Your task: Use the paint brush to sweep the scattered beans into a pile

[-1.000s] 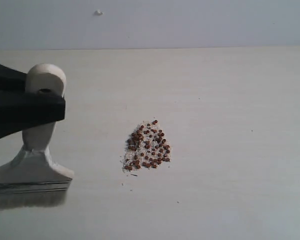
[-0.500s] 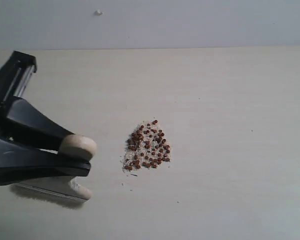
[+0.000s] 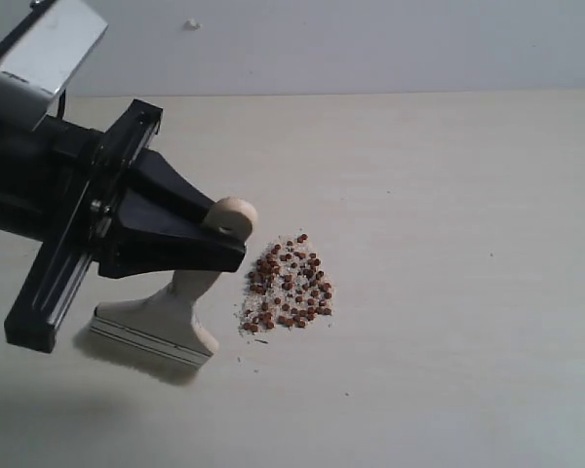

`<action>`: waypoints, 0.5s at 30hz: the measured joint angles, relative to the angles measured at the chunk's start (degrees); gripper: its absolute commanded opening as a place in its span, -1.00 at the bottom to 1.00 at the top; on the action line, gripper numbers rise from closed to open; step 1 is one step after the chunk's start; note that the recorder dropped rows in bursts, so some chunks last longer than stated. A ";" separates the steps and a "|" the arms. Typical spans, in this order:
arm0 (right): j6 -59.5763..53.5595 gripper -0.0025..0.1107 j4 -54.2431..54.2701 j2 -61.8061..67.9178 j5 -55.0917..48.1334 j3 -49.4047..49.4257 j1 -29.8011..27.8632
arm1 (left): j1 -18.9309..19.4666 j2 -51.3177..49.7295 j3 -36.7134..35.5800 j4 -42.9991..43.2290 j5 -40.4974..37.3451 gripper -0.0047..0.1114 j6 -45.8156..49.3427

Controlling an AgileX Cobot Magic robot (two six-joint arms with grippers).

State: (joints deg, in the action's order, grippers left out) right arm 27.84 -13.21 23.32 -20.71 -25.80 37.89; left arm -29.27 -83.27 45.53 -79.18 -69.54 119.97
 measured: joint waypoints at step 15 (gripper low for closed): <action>0.00 -0.96 0.00 0.00 0.00 0.00 0.00 | 0.00 -2.01 -0.01 -5.54 0.12 -0.92 -6.28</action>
State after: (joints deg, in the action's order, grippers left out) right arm 27.84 -13.21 23.32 -20.71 -25.80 37.89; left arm -29.27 -85.28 45.53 -84.72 -69.41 113.69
